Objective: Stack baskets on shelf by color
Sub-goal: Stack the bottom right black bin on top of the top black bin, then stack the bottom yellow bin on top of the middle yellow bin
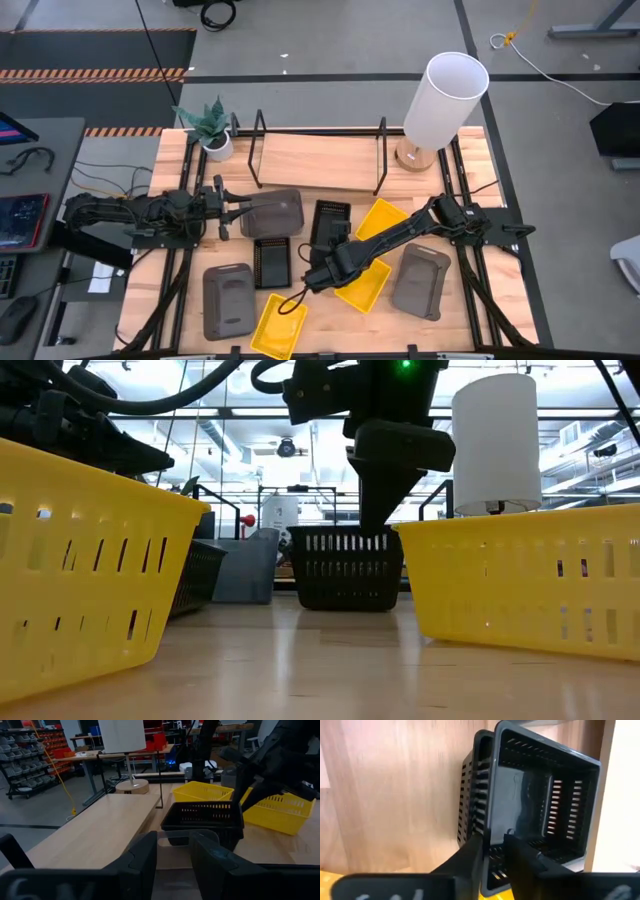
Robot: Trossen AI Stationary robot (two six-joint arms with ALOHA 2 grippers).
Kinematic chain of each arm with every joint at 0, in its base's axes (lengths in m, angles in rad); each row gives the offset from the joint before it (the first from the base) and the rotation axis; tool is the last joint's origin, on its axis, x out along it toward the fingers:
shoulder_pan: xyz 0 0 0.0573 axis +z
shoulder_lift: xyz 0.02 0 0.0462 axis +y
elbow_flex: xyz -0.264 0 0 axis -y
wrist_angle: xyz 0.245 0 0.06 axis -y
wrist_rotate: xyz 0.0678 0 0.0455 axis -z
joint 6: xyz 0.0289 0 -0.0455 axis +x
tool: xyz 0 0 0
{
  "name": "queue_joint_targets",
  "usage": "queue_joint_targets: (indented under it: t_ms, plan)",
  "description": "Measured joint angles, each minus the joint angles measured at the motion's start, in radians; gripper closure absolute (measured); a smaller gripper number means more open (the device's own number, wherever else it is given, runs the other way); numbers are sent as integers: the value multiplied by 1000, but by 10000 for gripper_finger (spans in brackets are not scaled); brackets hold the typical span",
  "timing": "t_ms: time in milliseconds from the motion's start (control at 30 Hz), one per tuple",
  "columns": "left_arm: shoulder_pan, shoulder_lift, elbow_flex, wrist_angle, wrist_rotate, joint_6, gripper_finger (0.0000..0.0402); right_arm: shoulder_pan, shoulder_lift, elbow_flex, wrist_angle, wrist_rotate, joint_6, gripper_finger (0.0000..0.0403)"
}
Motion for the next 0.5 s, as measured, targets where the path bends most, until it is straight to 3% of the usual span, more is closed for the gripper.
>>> queue_joint_targets:
  t_ms: [367,500]
  plan:
    - [0,0,0,0,0,0,280,0,-34,52,-35,-62,-26,281]
    - [0,0,0,0,0,0,280,12,-41,90,-8,-64,-114,281]
